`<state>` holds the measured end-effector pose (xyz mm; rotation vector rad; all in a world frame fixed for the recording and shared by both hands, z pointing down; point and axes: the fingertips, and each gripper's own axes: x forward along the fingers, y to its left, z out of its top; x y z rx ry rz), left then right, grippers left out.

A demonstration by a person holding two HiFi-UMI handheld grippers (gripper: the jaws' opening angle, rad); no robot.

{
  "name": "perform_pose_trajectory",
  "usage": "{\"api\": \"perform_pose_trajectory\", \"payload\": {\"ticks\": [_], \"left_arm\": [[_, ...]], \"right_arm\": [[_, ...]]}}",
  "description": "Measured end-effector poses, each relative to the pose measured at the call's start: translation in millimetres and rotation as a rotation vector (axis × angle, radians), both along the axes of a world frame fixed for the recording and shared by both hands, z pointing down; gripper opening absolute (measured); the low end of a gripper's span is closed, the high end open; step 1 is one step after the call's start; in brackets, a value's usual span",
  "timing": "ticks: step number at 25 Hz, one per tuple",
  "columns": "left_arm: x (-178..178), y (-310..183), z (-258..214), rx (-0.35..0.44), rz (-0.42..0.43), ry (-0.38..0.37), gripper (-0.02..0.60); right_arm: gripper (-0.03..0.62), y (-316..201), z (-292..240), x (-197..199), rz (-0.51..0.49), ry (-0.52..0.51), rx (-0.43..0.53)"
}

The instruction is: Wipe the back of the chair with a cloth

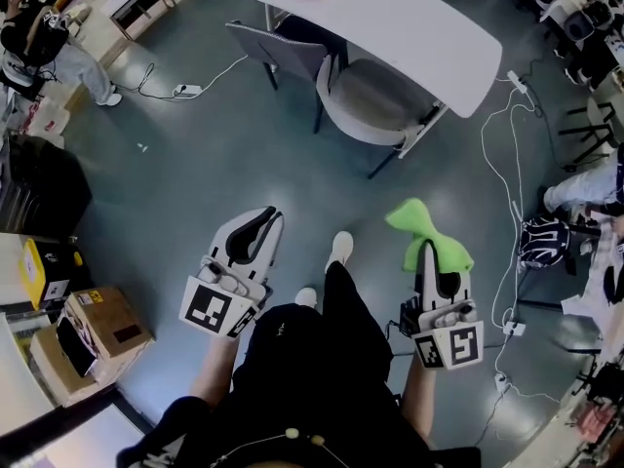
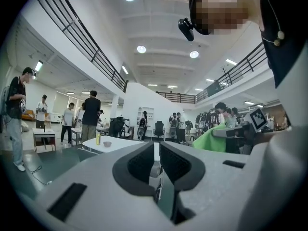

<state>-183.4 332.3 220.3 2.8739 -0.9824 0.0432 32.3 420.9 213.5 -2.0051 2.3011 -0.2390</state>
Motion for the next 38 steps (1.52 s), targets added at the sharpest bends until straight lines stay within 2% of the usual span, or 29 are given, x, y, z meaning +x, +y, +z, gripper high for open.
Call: {"api": "perform_pose_trajectory", "payload": {"ticks": [9,18,26,30,34,38], "left_arm": [[71.2,-82.2,-13.1,0.021,-0.065,-0.025,0.037],[86.7,-128.9,0.0,-0.024,-0.098,-0.073,0.037],[101.4,-189.9,10.2,-0.037,-0.064,-0.068,0.037],[105.9,-229.4,20.0,-0.052,-0.045,-0.063,0.036],[100.4,-264.9,31.3,-0.066,-0.038,-0.063,0.035],[97.4,-281.3,42.5,-0.088,-0.05,-0.079,0.037]], "right_arm": [[0.02,-90.0,28.9,74.8,-0.082,-0.007,-0.061],[0.02,-148.3,58.0,103.4,-0.107,0.004,-0.109],[0.02,-204.9,88.4,110.5,-0.15,0.068,-0.166],[0.02,-245.3,112.7,116.7,-0.172,0.134,-0.222],[0.02,-281.9,155.9,129.7,-0.194,0.266,-0.339],[0.02,-312.0,202.3,145.9,-0.273,0.37,-0.43]]}}
